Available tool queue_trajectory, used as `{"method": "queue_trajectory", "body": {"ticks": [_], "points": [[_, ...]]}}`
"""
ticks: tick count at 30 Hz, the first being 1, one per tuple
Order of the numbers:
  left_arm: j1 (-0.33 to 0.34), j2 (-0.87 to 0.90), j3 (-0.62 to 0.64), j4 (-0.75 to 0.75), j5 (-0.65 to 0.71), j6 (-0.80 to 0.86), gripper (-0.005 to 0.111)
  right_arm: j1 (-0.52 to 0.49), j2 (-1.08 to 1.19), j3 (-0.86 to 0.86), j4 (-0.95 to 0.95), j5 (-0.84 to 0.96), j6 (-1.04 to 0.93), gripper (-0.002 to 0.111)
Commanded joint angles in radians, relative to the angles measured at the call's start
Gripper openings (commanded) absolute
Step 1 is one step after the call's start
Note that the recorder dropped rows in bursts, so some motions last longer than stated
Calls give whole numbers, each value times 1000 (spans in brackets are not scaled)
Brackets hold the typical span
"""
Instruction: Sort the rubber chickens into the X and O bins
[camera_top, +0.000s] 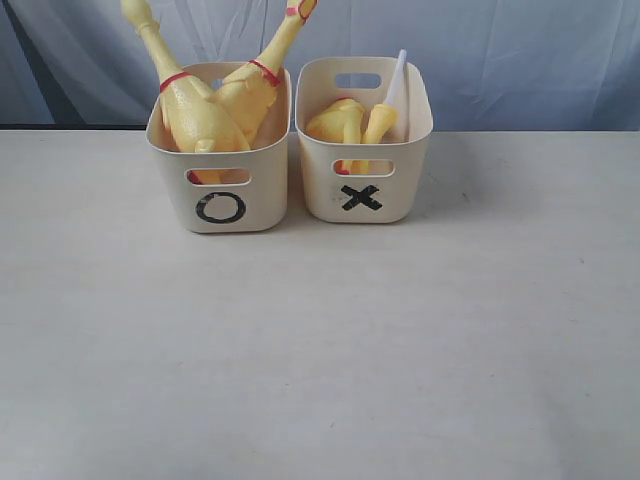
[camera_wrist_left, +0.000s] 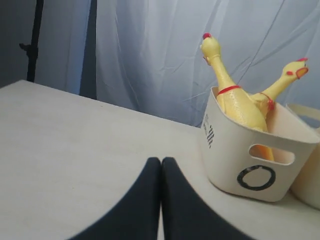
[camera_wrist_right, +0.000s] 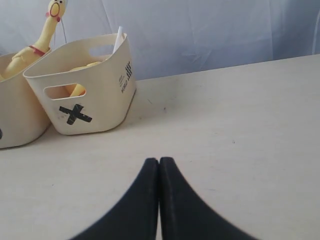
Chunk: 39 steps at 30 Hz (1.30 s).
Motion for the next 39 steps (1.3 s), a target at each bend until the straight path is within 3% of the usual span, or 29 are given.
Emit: {"method": "queue_trajectory", "body": {"ticks": [1, 11, 23, 31, 39], "points": [[-4, -6, 5, 5, 39, 110, 0, -6, -5, 5, -11, -9, 11, 0], [-4, -6, 5, -14, 72, 114, 0, -6, -5, 5, -13, 0, 9, 0], [-4, -6, 5, -14, 72, 350, 0, -6, -5, 5, -14, 0, 7, 0], [-4, -6, 5, -14, 72, 357, 0, -6, -5, 5, -19, -2, 7, 0], [-4, -6, 5, -14, 72, 357, 0, -6, -5, 5, -209, -19, 7, 0]]}}
